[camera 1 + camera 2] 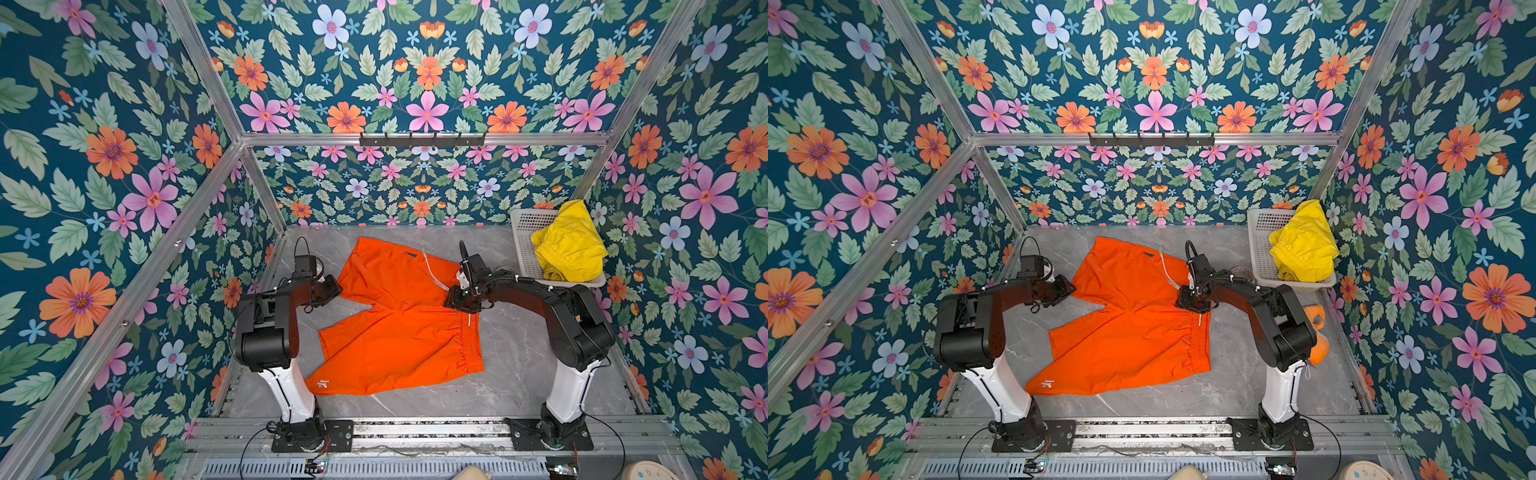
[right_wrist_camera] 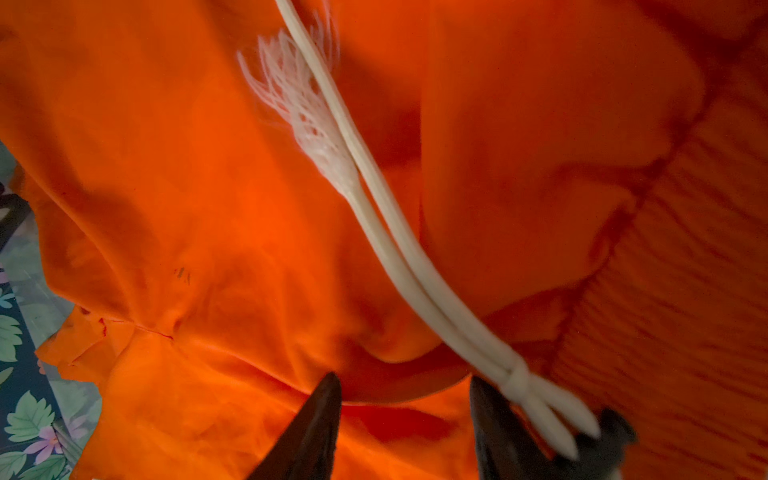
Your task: Fold and stack the shorts
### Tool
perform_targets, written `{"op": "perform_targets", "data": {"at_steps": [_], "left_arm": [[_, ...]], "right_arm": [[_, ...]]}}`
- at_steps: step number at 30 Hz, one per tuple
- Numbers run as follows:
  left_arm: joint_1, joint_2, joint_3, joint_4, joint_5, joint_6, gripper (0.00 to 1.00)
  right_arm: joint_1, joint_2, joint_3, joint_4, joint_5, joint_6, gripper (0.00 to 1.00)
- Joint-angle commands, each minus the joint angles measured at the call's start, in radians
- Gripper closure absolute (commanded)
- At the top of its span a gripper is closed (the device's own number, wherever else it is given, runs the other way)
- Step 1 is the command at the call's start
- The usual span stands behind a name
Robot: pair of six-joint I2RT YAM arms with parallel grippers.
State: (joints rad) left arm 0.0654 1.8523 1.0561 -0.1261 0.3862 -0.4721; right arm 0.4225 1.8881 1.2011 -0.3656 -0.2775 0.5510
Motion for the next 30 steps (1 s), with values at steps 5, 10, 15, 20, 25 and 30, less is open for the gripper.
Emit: {"op": "perform_targets", "data": {"at_steps": [5,10,15,20,25,30], "left_arm": [[0.002,0.044,0.018,-0.001,-0.042,-0.008,0.87],[0.004,0.050,0.076,-0.020,-0.069,0.022,1.00],[0.008,0.137,0.248,-0.088,-0.078,0.085,1.00],[0.008,0.191,0.379,-0.142,-0.067,0.105,0.80],[0.007,-0.002,0.222,-0.113,-0.042,0.075,0.60],[0.007,-0.288,-0.071,-0.112,0.004,0.011,0.61]], "right_arm": [[-0.010,0.027,-0.017,0.005,0.062,0.051,0.53],[-0.064,0.064,-0.034,0.039,0.092,0.099,0.56],[-0.105,0.109,0.006,0.058,0.108,0.131,0.56],[-0.107,0.095,0.042,0.088,0.061,0.132,0.53],[-0.069,-0.050,0.040,0.089,0.049,0.075,0.49],[-0.003,-0.149,0.021,0.079,0.007,0.011,0.48]]}}
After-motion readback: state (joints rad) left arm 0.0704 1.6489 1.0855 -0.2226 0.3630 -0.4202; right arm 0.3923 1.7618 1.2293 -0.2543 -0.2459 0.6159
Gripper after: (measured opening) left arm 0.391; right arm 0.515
